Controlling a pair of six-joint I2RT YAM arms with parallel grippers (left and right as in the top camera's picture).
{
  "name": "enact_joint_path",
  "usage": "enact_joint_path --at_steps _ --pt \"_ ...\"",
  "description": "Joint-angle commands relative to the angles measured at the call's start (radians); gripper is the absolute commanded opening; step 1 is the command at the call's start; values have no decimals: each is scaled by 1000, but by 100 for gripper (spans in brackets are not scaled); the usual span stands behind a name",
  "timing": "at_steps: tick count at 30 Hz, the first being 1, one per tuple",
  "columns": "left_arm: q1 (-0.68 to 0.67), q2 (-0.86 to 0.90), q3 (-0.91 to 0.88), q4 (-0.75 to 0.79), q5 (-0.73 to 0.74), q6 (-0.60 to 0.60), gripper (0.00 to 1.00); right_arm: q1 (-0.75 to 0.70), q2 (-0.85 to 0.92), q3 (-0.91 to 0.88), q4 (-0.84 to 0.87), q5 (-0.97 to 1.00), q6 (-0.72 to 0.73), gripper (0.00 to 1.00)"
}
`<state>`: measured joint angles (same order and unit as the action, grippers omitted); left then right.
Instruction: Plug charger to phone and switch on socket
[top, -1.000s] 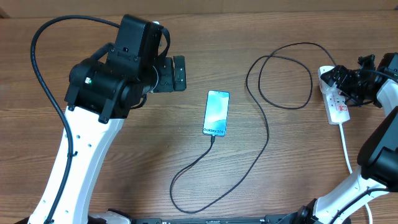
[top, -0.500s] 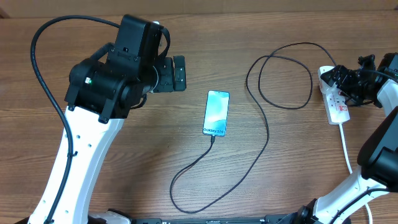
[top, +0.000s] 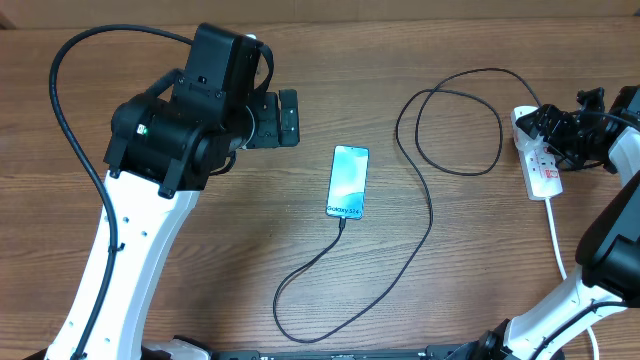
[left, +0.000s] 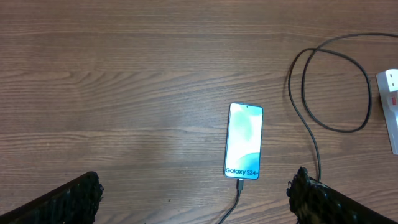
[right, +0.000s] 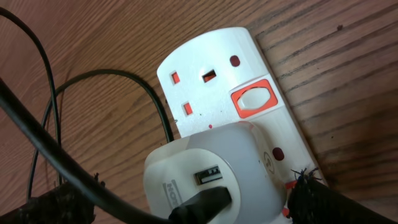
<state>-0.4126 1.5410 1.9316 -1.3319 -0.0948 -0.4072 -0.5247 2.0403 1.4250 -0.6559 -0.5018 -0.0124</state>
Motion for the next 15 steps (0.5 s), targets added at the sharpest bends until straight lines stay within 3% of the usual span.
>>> enact_joint_path --at_steps 1,15 --pt "-3 8 10 1 -13 26 99 15 53 -19 -42 -69 15 100" --pt "-3 8 10 1 -13 26 99 15 53 -19 -49 -104 14 100"
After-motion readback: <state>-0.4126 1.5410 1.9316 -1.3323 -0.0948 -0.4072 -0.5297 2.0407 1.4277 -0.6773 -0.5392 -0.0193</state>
